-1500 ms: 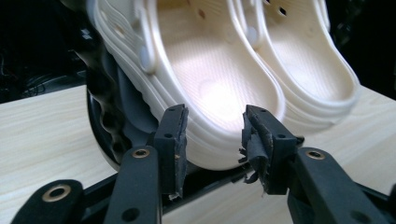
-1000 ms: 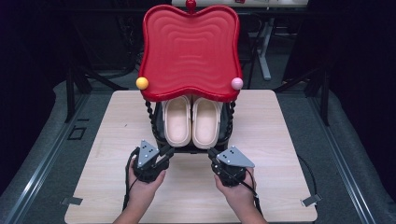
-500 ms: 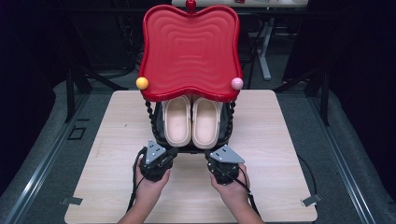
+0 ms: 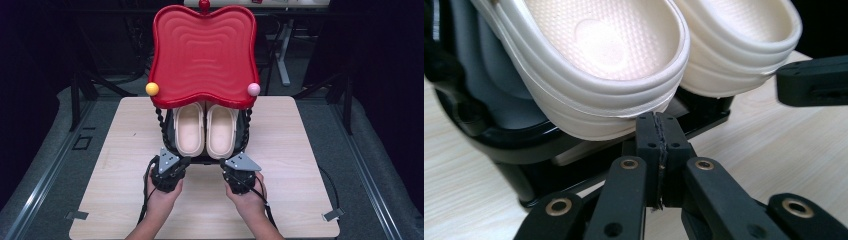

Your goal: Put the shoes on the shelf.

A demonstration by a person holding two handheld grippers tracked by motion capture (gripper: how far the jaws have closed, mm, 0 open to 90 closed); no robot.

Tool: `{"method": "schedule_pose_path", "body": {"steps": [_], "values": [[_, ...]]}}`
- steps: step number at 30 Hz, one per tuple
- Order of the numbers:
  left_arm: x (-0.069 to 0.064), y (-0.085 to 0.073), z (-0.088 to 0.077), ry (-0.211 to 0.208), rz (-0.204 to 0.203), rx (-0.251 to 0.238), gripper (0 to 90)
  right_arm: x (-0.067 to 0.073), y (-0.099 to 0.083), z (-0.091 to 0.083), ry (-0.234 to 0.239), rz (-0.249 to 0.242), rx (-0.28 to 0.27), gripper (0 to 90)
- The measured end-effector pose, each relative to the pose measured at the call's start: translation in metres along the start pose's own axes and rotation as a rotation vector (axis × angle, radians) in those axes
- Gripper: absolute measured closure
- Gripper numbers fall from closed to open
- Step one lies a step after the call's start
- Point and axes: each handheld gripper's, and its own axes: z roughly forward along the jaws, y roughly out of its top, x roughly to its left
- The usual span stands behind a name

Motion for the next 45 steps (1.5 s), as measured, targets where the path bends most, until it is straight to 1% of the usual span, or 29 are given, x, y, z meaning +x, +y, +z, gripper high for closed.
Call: {"method": "schedule_pose_path", "body": {"steps": [2, 5, 7, 10, 11, 12, 17, 21, 24, 25, 26, 27, 30, 34, 38, 41, 45], "values": [[0.004, 0.000, -0.002, 0.003, -0.011, 0.008, 90.0, -0.002, 0.000, -0.002, -0.007, 0.004, 0.003, 90.0], [0.010, 0.000, -0.005, 0.023, -0.022, 0.004, 90.0, -0.006, 0.001, -0.005, -0.022, 0.011, -0.013, 90.0], [0.014, 0.001, -0.006, 0.030, -0.030, -0.003, 90.0, -0.009, 0.003, -0.006, -0.028, 0.020, -0.009, 90.0], [0.018, 0.002, -0.007, 0.033, -0.031, -0.002, 90.0, -0.011, 0.002, -0.006, -0.037, 0.017, -0.008, 90.0], [0.019, 0.002, -0.007, 0.036, -0.026, 0.002, 90.0, -0.012, 0.002, -0.006, -0.041, 0.019, -0.009, 90.0], [0.020, 0.003, -0.005, 0.036, -0.030, 0.002, 90.0, -0.012, 0.003, -0.006, -0.043, 0.019, -0.010, 90.0], [0.020, 0.007, -0.001, 0.037, -0.017, 0.008, 90.0, -0.015, 0.005, -0.003, -0.058, 0.019, -0.006, 90.0], [0.021, 0.012, 0.004, 0.034, -0.025, 0.012, 90.0, -0.018, 0.011, 0.000, -0.067, 0.014, -0.006, 90.0], [0.021, 0.015, 0.008, 0.032, -0.015, 0.020, 90.0, -0.020, 0.016, 0.006, -0.068, 0.012, 0.001, 90.0], [0.021, 0.015, 0.010, 0.031, -0.017, 0.020, 90.0, -0.021, 0.016, 0.009, -0.068, 0.014, -0.001, 90.0], [0.021, 0.016, 0.012, 0.032, -0.013, 0.027, 90.0, -0.021, 0.018, 0.011, -0.069, 0.007, 0.007, 90.0], [0.021, 0.016, 0.014, 0.031, -0.016, 0.033, 90.0, -0.021, 0.018, 0.013, -0.066, 0.014, 0.007, 90.0], [0.021, 0.018, 0.020, 0.029, -0.016, 0.047, 90.0, -0.021, 0.021, 0.017, -0.065, 0.011, 0.009, 90.0], [0.020, 0.022, 0.026, 0.028, -0.018, 0.054, 90.0, -0.020, 0.024, 0.024, -0.064, 0.019, 0.014, 90.0], [0.017, 0.024, 0.033, 0.021, -0.009, 0.070, 90.0, -0.018, 0.025, 0.031, -0.058, 0.016, 0.022, 90.0], [0.015, 0.024, 0.036, 0.023, -0.008, 0.063, 90.0, -0.016, 0.026, 0.034, -0.056, 0.017, 0.016, 90.0], [0.016, 0.025, 0.037, 0.020, -0.011, 0.070, 89.9, -0.017, 0.028, 0.037, -0.059, 0.026, 0.018, 90.0]]}}
